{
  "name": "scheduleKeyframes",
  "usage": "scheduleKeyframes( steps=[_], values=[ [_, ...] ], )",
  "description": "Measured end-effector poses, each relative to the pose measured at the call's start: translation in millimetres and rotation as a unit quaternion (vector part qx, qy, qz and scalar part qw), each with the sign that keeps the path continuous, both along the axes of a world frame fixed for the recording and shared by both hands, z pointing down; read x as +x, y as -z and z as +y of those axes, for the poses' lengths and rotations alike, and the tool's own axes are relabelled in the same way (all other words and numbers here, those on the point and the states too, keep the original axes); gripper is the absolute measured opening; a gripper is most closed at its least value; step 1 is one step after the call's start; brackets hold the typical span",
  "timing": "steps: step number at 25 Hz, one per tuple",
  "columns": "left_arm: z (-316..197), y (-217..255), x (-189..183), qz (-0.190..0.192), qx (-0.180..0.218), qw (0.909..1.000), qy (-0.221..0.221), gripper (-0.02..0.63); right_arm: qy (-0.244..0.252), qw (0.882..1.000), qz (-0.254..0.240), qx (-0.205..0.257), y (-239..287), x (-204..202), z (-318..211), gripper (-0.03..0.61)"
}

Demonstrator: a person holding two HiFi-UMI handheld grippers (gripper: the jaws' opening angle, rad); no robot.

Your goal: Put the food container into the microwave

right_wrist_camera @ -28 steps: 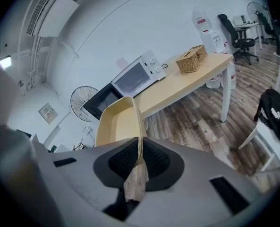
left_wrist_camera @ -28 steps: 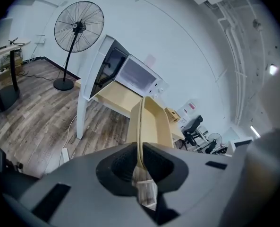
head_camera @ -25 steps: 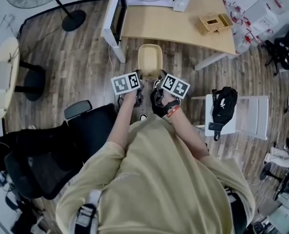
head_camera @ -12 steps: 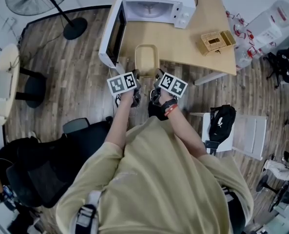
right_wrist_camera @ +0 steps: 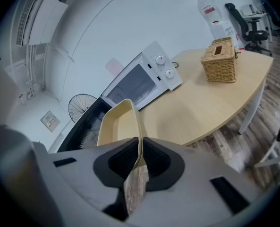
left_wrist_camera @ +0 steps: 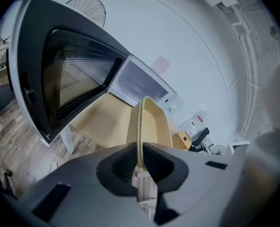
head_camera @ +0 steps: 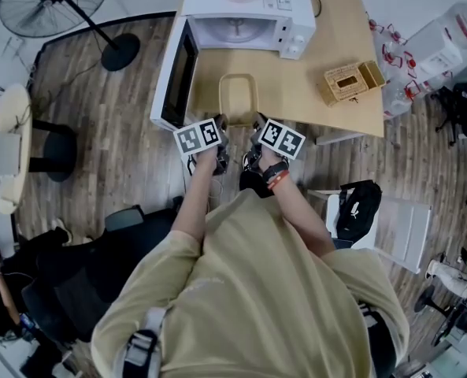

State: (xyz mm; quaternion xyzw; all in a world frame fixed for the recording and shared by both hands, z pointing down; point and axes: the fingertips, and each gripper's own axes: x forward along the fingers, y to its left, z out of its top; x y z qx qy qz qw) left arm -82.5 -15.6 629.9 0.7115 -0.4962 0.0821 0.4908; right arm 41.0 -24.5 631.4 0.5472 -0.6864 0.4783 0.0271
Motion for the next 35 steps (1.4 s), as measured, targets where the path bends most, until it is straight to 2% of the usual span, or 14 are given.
scheduleKeyframes(
  steps=[18, 21, 25, 35],
  values=[
    [-126.4, -6.0, 27.8, 0.007, -0.025, 0.9989, 0.04, 0.046, 0.03, 0.999, -0.042, 0.001, 2.1, 31.6, -127.1, 0.054],
    [-139.0, -7.4, 21.6, -0.004, -0.03, 0.9986, 0.043, 0.048, 0.026, 0.998, -0.058, -0.011, -7.1, 25.5, -140.5, 0.054],
    [-154.1, -7.3, 11.7, -0.006, -0.031, 0.9979, 0.057, 0.048, 0.038, 0.998, -0.051, -0.009, -7.3, 15.0, -159.3, 0.053],
    [-227.9, -11.4, 6.1, 0.001, -0.026, 0.9993, 0.028, 0.046, 0.026, 0.998, -0.05, -0.013, -5.6, 9.3, -224.6, 0.054]
  ],
)
